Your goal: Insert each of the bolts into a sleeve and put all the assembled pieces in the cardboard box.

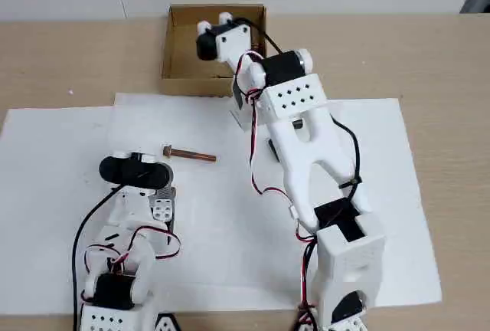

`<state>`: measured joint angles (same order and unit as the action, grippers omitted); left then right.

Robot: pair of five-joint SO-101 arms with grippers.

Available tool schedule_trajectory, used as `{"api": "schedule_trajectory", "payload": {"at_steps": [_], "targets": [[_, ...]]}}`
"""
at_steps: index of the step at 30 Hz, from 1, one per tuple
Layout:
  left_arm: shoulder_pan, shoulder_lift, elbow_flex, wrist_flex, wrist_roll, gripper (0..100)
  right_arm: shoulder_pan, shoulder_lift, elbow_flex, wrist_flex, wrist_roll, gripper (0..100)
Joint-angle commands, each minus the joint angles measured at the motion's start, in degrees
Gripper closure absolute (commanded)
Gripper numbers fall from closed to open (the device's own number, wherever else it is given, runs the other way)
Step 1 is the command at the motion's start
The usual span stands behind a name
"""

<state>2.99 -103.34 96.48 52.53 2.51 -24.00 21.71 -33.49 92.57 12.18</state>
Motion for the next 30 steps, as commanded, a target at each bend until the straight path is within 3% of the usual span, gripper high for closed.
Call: {"api": "schedule_trajectory", "payload": {"at_steps": [1,11,18,30], "targets": [[-0.1,-0.5,-0.3,-1.3,-0.4,100,1.9,-3.5,-2.5,4.1,-0.4,99.1],[-0.1,-0.5,-0.3,-1.3,-0.4,100,3.9,2.3,3.5,4.0,2.7,98.3],[-0.2,-0.5,-0.3,-1.3,-0.4,100,4.0,8.4,3.3,2.8,3.2,82.9],[-0.2,-0.5,-0.3,-1.3,-0.3,100,5.1,13.7,3.3,-1.5,3.3,83.0]]}}
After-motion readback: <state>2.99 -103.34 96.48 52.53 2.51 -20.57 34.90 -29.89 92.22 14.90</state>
